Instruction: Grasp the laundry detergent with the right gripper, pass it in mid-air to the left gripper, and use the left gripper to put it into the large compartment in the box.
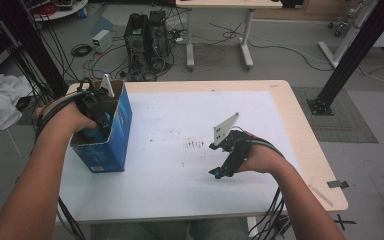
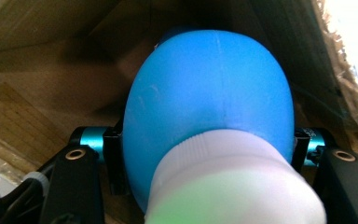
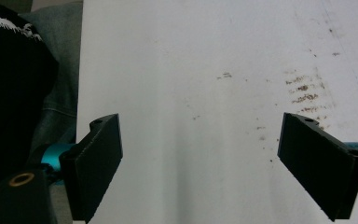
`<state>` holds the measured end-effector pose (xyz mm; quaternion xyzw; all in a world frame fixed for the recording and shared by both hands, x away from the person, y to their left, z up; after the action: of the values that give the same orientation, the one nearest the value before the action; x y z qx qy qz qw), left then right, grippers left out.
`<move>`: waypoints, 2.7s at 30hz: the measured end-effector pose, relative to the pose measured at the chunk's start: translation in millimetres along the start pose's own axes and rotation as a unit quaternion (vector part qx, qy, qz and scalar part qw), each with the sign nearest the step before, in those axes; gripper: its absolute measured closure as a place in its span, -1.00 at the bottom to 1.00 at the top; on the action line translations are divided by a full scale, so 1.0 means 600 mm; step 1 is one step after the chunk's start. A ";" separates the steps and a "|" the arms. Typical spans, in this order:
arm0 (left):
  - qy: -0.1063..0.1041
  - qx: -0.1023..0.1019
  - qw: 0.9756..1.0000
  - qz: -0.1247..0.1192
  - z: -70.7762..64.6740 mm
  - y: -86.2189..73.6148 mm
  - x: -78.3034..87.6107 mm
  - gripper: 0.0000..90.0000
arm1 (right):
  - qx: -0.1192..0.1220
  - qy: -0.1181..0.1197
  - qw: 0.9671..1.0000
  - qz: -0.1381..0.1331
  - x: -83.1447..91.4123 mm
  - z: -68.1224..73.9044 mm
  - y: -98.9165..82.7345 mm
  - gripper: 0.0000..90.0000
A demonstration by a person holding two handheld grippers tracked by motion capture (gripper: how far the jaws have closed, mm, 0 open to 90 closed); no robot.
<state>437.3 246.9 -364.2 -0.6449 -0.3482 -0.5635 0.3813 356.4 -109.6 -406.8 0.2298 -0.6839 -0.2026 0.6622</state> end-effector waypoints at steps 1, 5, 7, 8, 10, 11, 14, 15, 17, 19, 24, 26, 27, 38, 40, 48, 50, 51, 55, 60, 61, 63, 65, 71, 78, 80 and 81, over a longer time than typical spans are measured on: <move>0.001 0.002 1.000 -0.004 0.000 0.001 -0.001 -0.16 | 0.000 0.000 1.000 0.000 0.000 0.000 0.000 -0.71; 0.001 -0.006 1.000 -0.003 0.001 0.002 0.000 -0.17 | 0.000 0.000 1.000 -0.001 0.002 0.000 0.000 -0.71; 0.001 -0.005 1.000 0.000 0.000 0.002 0.000 -0.17 | -0.003 -0.001 1.000 0.000 0.002 0.001 -0.001 -0.71; 0.003 -0.008 1.000 -0.001 0.000 0.003 0.000 -0.17 | -0.003 -0.002 1.000 0.000 0.003 0.000 -0.001 -0.71; 0.003 -0.012 1.000 -0.001 0.000 0.003 0.001 -0.17 | -0.001 -0.001 1.000 -0.002 0.004 0.001 0.000 -0.71; 0.003 -0.011 1.000 -0.002 -0.001 0.003 0.000 -0.18 | 0.000 -0.002 1.000 -0.003 0.004 0.000 0.000 -0.71; 0.008 -0.016 1.000 -0.001 -0.001 0.004 0.002 -0.20 | -0.003 -0.004 1.000 -0.003 0.004 0.001 -0.001 -0.71; 0.012 -0.013 1.000 -0.006 -0.001 0.005 0.001 -0.22 | -0.003 -0.003 1.000 -0.004 0.005 0.001 -0.001 -0.71; 0.010 -0.015 1.000 -0.004 0.000 0.004 0.003 -0.23 | 0.000 -0.003 1.000 -0.005 0.005 0.000 -0.001 -0.71; 0.010 -0.010 1.000 -0.009 -0.001 0.004 0.003 -0.24 | -0.001 -0.002 1.000 -0.004 0.005 0.001 -0.001 -0.71; 0.006 -0.014 1.000 -0.011 0.000 0.002 0.011 -0.28 | -0.004 -0.002 1.000 -0.004 0.005 0.000 -0.001 -0.71; 0.003 -0.014 1.000 -0.013 0.000 0.001 0.016 -0.28 | -0.003 -0.002 1.000 -0.005 0.004 0.000 -0.001 -0.71; 0.003 -0.015 1.000 -0.014 0.000 0.001 0.019 -0.28 | -0.003 -0.003 1.000 -0.005 0.004 -0.001 -0.001 -0.71; 0.006 -0.017 1.000 -0.017 -0.004 -0.003 0.036 -0.30 | -0.006 -0.003 1.000 -0.004 0.004 -0.001 -0.001 -0.71; 0.005 -0.016 1.000 -0.018 -0.006 -0.004 0.039 -0.32 | -0.002 -0.002 1.000 -0.005 0.004 -0.002 -0.001 -0.71; 0.006 -0.023 1.000 -0.019 -0.010 -0.010 0.055 -0.38 | -0.002 -0.002 1.000 -0.004 0.006 -0.004 0.001 -0.71; 0.006 -0.023 0.999 -0.026 -0.011 -0.011 0.062 -0.38 | -0.001 -0.001 1.000 -0.003 0.006 -0.005 0.001 -0.71; 0.008 -0.024 0.999 -0.026 -0.011 -0.012 0.065 -0.38 | -0.003 -0.002 1.000 -0.003 0.007 -0.005 0.001 -0.71; 0.015 -0.023 0.999 -0.030 -0.014 -0.014 0.077 -0.44 | 0.000 -0.003 1.000 -0.004 0.008 -0.006 0.002 -0.71; 0.017 -0.027 0.999 -0.041 -0.021 -0.015 0.093 -0.44 | -0.008 0.002 1.000 0.002 0.012 -0.003 0.002 -0.71; 0.017 -0.032 0.999 -0.038 -0.023 -0.016 0.097 -0.44 | -0.007 0.000 1.000 0.002 0.012 -0.004 0.002 -0.71; 0.023 -0.029 0.998 -0.049 -0.026 -0.014 0.104 -0.56 | -0.008 -0.001 1.000 0.005 0.016 -0.005 0.002 -0.71; 0.024 -0.027 0.998 -0.060 -0.031 -0.012 0.116 -0.56 | -0.010 0.001 1.000 0.008 0.019 -0.005 0.002 -0.71; 0.032 -0.042 0.997 -0.064 -0.039 -0.010 0.136 -0.60 | -0.005 -0.003 1.000 0.007 0.024 -0.010 0.006 -0.71; 0.029 -0.072 0.995 -0.071 -0.064 -0.008 0.165 -0.68 | -0.003 -0.004 1.000 0.013 0.037 -0.015 0.013 -0.71; 0.027 -0.083 0.994 -0.071 -0.074 -0.007 0.171 -0.71 | -0.005 -0.007 1.000 0.021 0.041 -0.018 0.013 -0.71; 0.026 -0.089 0.993 -0.073 -0.081 -0.007 0.173 -0.71 | -0.005 -0.007 1.000 0.021 0.041 -0.018 0.013 -0.71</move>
<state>424.2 208.1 -257.2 -0.6345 -0.3330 -0.6347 0.2893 366.4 -117.6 -381.8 0.2110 -0.6924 -0.1937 0.6623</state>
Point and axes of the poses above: each handheld gripper's, and its own axes: x roughly backward along the jaws, y roughly out of its top, z roughly to its left, the point moved 8 cm from there along -x, roughly forward along the jaws, and after that the axes turned 7 degrees about x, right-handed, at the moved point
